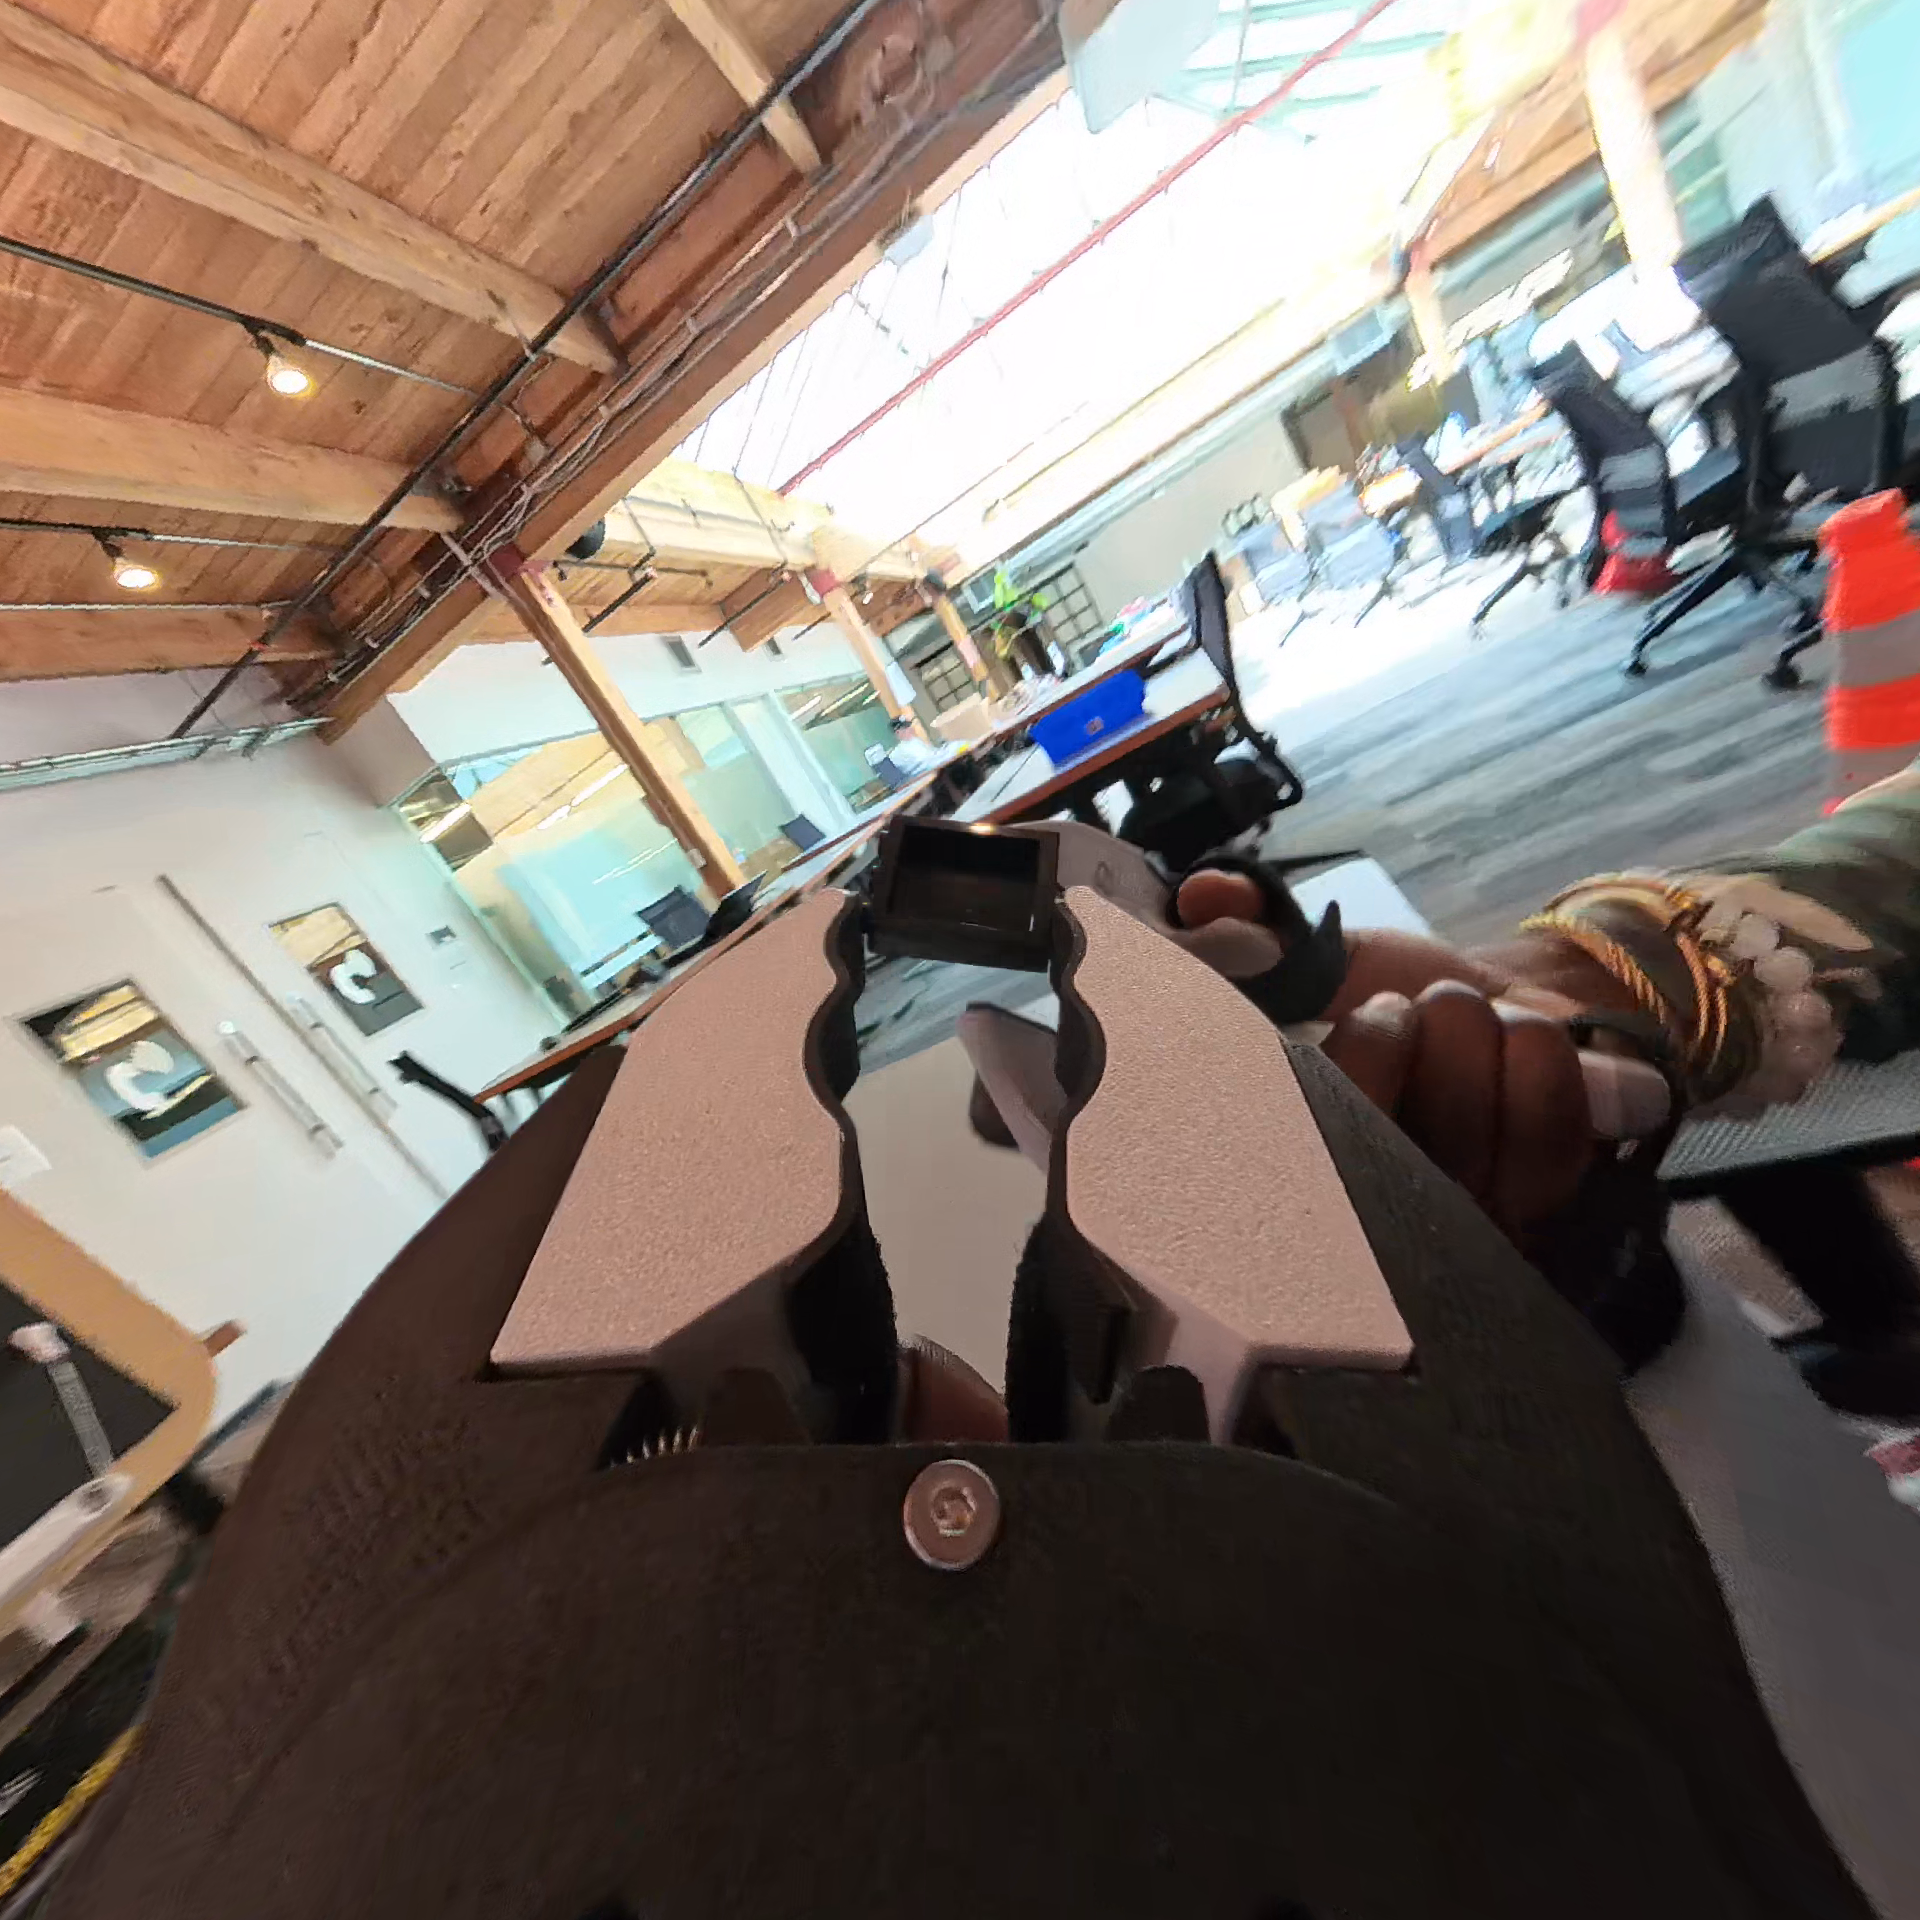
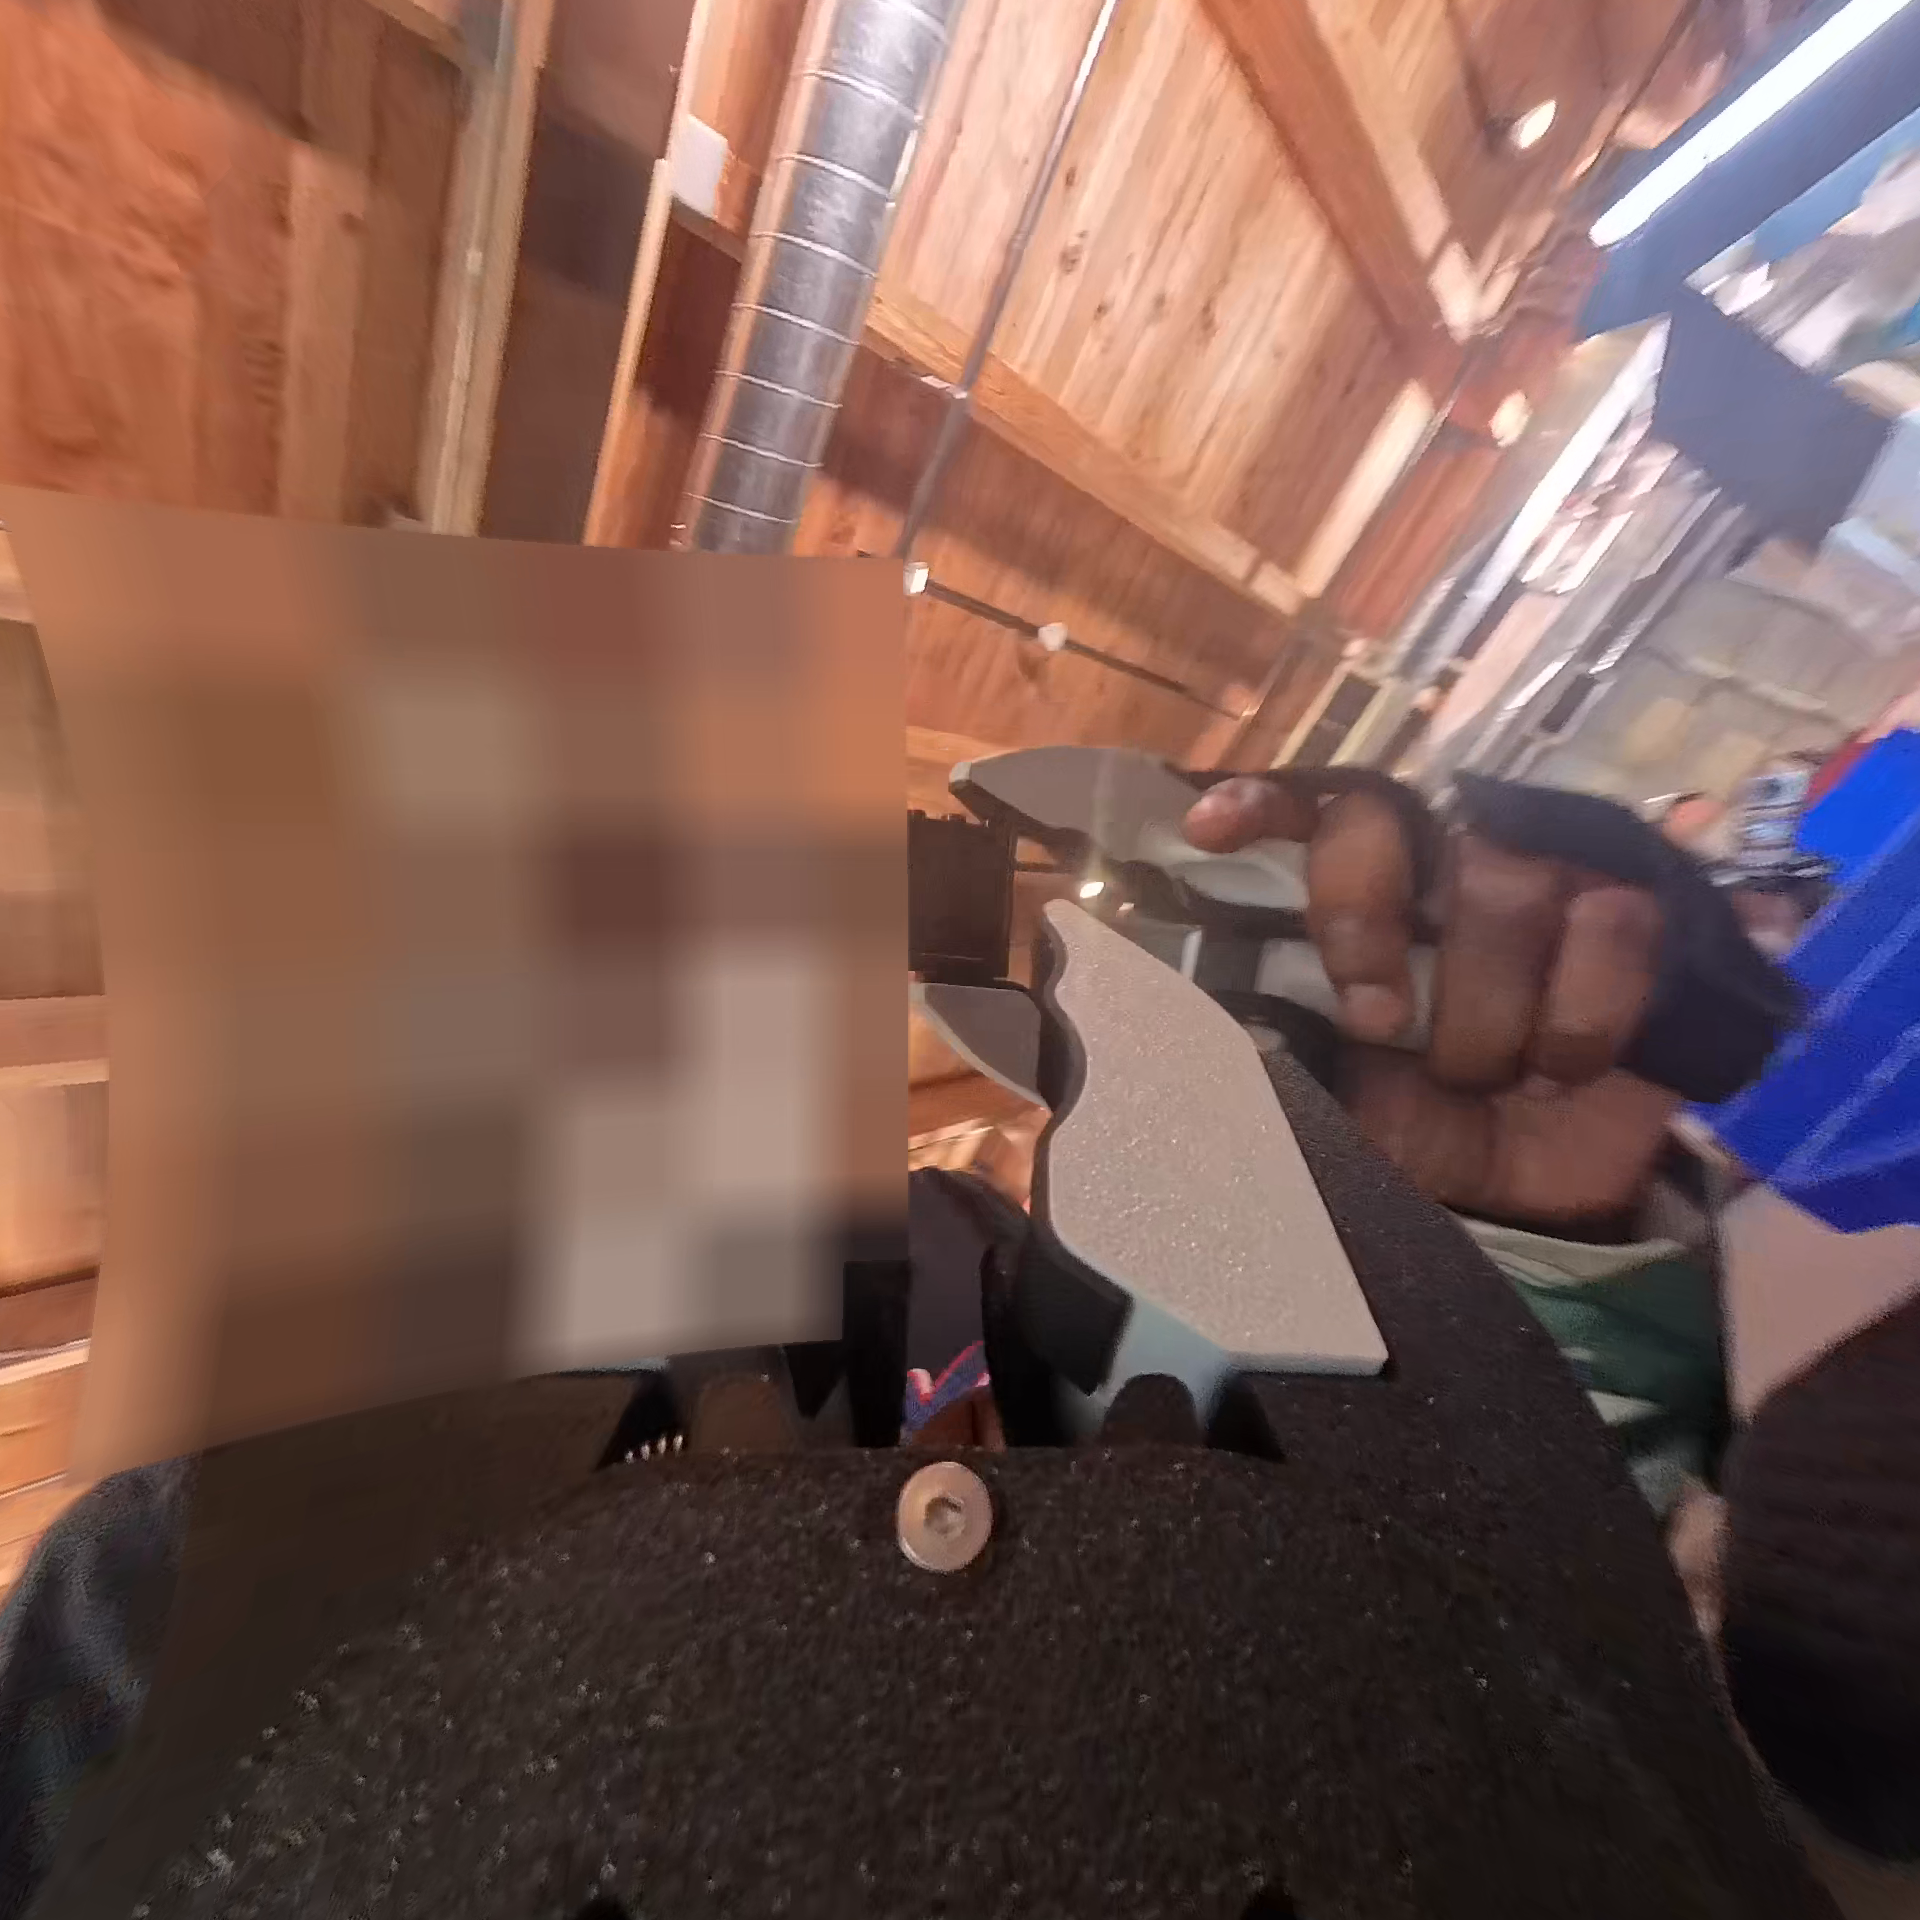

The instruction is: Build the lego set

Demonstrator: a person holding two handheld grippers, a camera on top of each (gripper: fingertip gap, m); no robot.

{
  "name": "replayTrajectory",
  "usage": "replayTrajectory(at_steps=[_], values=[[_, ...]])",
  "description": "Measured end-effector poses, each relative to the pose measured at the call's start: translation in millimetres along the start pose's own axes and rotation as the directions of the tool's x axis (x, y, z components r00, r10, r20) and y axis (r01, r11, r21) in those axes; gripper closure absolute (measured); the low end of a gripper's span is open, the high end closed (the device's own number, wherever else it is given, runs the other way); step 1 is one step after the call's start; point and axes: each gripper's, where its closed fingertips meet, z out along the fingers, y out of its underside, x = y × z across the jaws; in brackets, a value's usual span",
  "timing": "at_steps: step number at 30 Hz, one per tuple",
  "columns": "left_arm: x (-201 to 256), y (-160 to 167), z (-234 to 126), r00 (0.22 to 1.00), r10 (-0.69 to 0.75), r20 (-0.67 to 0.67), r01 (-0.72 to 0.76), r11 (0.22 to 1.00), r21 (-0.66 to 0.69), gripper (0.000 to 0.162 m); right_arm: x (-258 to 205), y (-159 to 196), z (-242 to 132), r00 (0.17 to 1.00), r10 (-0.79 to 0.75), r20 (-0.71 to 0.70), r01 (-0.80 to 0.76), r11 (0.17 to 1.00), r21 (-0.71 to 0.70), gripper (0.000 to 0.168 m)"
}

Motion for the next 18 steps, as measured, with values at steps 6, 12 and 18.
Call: replayTrajectory(at_steps=[6, 12, 18], values=[[-8, 24, -16, 0.954, 0.3, 0.016, -0.278, 0.903, -0.328, 0.128, 20, -6, -13, 0.795, -0.488, -0.362, 0.441, 0.873, -0.209, 0.14], [-11, 39, -18, 0.941, 0.338, 0.006, -0.304, 0.854, -0.421, 0.128, 35, -8, -7, 0.557, -0.731, -0.396, 0.566, 0.682, -0.463, 0.159], [-9, 22, -25, 0.992, -0.129, -0.016, 0.126, 0.984, -0.129, 0.123, 25, -8, 2, 0.857, -0.456, -0.241, 0.345, 0.854, -0.391, 0.16]])
